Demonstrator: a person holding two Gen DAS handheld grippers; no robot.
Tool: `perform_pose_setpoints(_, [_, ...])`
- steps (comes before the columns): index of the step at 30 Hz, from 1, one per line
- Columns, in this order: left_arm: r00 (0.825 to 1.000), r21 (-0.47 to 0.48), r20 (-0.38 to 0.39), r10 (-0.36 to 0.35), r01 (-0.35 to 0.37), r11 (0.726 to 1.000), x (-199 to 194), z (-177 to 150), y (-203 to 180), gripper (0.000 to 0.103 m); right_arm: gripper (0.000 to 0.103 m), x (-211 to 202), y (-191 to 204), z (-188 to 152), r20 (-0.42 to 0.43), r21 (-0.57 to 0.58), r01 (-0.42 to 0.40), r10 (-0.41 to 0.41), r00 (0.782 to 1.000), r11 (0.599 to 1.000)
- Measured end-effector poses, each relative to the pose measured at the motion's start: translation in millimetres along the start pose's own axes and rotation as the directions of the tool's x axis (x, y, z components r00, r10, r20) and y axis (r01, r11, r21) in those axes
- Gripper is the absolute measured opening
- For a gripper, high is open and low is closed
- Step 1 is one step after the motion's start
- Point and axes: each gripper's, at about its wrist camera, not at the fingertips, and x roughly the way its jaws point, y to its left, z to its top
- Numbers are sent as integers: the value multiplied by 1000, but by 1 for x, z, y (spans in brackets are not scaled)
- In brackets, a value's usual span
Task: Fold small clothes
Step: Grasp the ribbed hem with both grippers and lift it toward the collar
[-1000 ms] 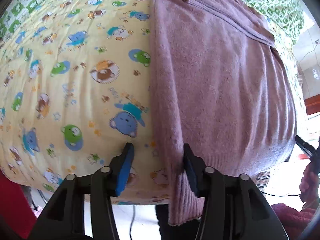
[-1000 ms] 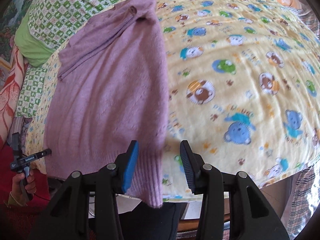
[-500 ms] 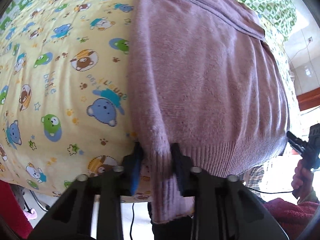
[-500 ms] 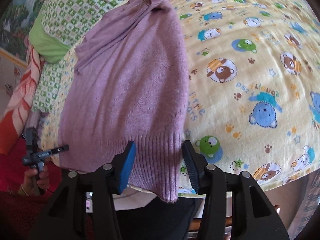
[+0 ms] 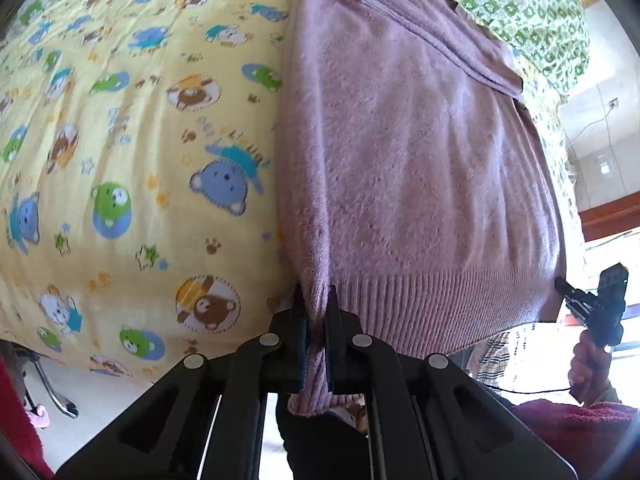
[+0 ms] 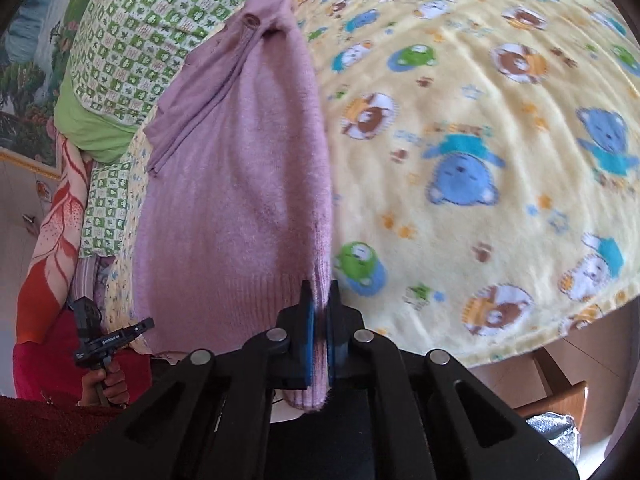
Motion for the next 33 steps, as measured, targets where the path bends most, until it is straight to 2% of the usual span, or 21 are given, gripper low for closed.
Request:
perform_pose_setpoints(4, [1000,-44,-28,-7,6,999,6,5,3,14,9,4,8,4,-39,-39,9,-11,999,999])
perform_pose_setpoints(6, [999,-82,-34,-43,40,996,7,5,8,23,10,5,5,4,-50,-34,16,-17,999,999])
perform_pose_setpoints(8, [999,-75,-34,-36,34,997,8,5,6,24,12,7,4,2,-57,-32,21,-22,998,999])
perform_pose_setpoints(10, [1000,-24,-28,-7,7,1000,9,6,-3,20,12,7,5,-2,-54,-34,23,-25,998,999])
perform_pose_setpoints(11, [1000,5,-22,6,-6,1000,8,6,-9,11,12,7,5,-3,-55,-37,26,-28,998,999])
perform_pose_setpoints(12, [1000,31,-14,3,-3,1000,7,6,-13,6,12,8,7,-4,-63,-48,23,-26,998,999])
perform_pose_setpoints(15, [999,31,33,-28,27,999,-6,5,-14,5,7,4,6,-6,-65,-49,7,-11,998,999])
perform_pose_setpoints(18, [991,4,98,-94,94,996,-28,10,-11,5,6,-11,-1,-1,-25,24,-63,64,998,998])
perform_pose_setpoints(22, [981,31,162,-110,107,994,-50,31,-22,5,6,-33,12,25,53,24,-147,145,988,989])
perform_pose_setpoints(27, [951,66,274,-141,128,990,-82,80,-41,5,6,-46,53,79,121,-51,-230,235,964,972])
perform_pose_setpoints(30, [932,83,330,-153,132,988,-92,119,-47,5,6,-49,74,116,164,-80,-254,264,951,964])
perform_pose_setpoints(33, [916,91,373,-146,120,989,-95,164,-54,4,6,-44,86,158,207,-96,-236,251,946,967])
